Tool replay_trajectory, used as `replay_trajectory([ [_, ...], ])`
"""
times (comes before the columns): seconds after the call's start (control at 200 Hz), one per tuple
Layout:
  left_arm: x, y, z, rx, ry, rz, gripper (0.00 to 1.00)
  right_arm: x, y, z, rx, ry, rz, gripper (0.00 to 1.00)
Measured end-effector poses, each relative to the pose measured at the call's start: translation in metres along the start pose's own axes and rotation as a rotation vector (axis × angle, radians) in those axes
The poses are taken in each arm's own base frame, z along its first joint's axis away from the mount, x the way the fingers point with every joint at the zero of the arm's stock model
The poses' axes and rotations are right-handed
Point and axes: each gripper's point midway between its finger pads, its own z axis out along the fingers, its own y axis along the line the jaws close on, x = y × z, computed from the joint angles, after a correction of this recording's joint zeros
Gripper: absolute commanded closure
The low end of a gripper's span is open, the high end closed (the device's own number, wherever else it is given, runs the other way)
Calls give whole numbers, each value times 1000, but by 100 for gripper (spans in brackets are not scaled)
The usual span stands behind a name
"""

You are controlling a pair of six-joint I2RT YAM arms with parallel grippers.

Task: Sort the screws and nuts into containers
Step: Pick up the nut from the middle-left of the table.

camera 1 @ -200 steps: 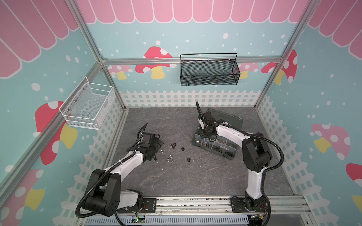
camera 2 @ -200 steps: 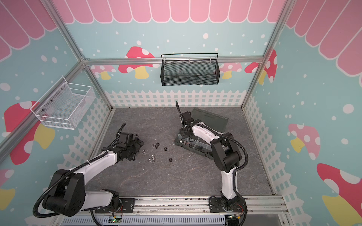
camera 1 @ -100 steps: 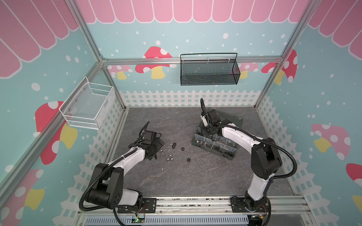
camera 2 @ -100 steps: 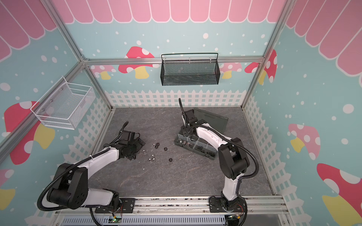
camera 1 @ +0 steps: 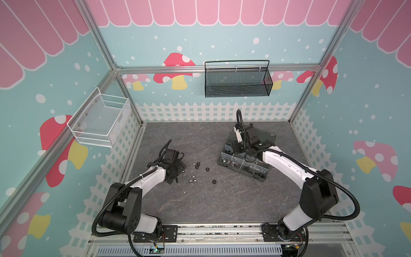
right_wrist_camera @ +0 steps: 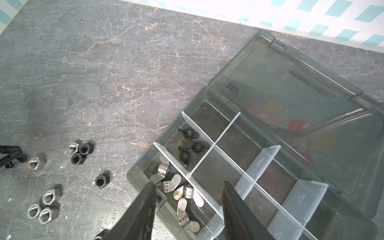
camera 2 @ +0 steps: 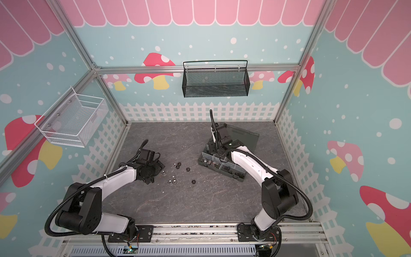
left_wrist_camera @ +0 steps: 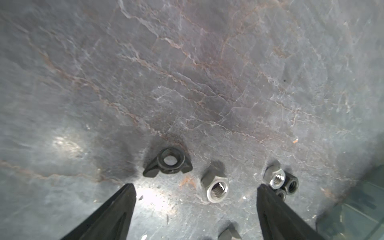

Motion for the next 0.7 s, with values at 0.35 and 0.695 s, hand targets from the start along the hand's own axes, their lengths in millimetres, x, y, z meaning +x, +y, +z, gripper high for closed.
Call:
replay_trajectory([
  [0.35, -15, 12, -9, -152, -10, 168, 30, -9, -5, -23, 10, -84, 26, 33],
  [0.695, -9, 34, 2, -302, 71, 296, 36, -20, -9, -48, 14, -178, 60, 4],
])
